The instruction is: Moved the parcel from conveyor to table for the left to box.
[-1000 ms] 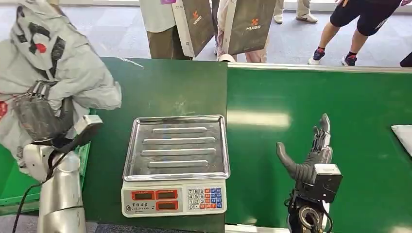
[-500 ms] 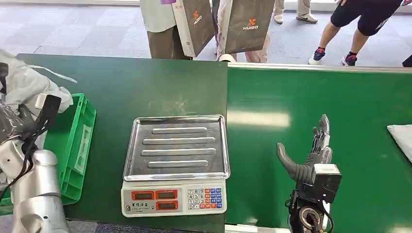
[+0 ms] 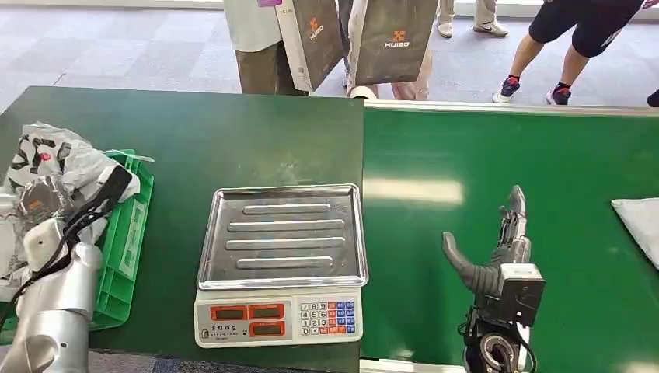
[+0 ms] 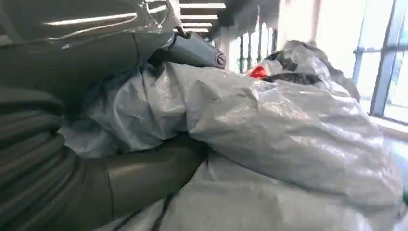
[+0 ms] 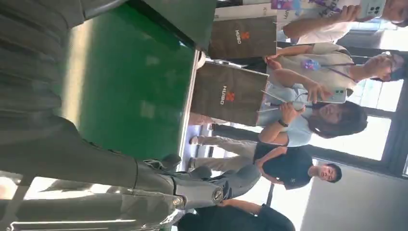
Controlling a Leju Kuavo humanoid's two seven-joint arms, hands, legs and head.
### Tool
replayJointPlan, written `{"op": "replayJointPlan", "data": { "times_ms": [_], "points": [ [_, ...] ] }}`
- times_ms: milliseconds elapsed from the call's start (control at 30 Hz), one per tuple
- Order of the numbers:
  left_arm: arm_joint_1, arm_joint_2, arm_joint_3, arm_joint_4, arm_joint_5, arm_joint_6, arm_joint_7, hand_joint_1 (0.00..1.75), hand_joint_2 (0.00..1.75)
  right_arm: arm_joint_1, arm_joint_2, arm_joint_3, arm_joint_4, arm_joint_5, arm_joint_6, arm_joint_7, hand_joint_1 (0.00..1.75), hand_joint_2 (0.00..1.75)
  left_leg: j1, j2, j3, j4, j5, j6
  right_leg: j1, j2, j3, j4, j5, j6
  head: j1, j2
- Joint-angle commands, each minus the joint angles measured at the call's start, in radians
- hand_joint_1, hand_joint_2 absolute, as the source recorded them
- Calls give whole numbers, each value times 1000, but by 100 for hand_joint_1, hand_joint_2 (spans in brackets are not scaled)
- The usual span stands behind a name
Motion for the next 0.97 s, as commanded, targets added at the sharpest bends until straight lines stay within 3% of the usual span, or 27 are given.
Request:
{"op": "replayJointPlan", "data": {
  "times_ms": [33, 67, 100, 400, 633, 733, 967],
  "points": [
    [-47, 26, -112, 124, 23, -59, 44, 175, 175, 4, -1, -24, -9, 11, 13, 11, 0, 175, 0, -2, -1, 0, 1, 2, 0, -3, 0, 0, 0, -1, 0, 0],
    [-48, 27, -110, 122, 33, -48, 42, 140, 175, 4, -1, -24, -10, 12, 14, 12, 0, 175, 0, -2, -1, 0, 1, 2, 1, -3, 1, -1, 1, -2, 0, 0],
    [-48, 28, -112, 122, 35, -43, 43, 2, 175, 4, 0, -23, -11, 13, 14, 12, 0, 175, 0, -2, -1, -1, 1, 2, 1, -3, 1, -1, 1, -2, 0, 0],
    [-50, 28, -113, 116, 51, -4, 45, 0, 175, 3, 3, -15, -9, 15, 15, 15, 0, 175, 0, -2, 0, 0, 1, 1, 1, -2, 1, 0, 0, -2, 0, 0],
    [-31, 9, -86, 24, 248, 309, -117, 0, 175, 4, -1, 7, -3, 11, 0, 25, 0, 175, 0, -1, -1, 0, 1, 2, 1, -2, 0, 0, 0, -2, 0, 0],
    [2, -27, -10, -129, 217, 316, -198, 0, 175, -2, -5, 18, 11, 4, -10, 23, 0, 175, 0, 0, -1, 0, 1, 2, 1, -1, 0, -1, 1, -2, 0, 0],
    [2, -27, -10, -129, 217, 316, -198, 0, 175, -2, -5, 18, 11, 4, -10, 23, 0, 175, 0, 0, 0, 0, 1, 1, 1, -1, 1, -1, 1, -1, 0, 0]
  ]
}}
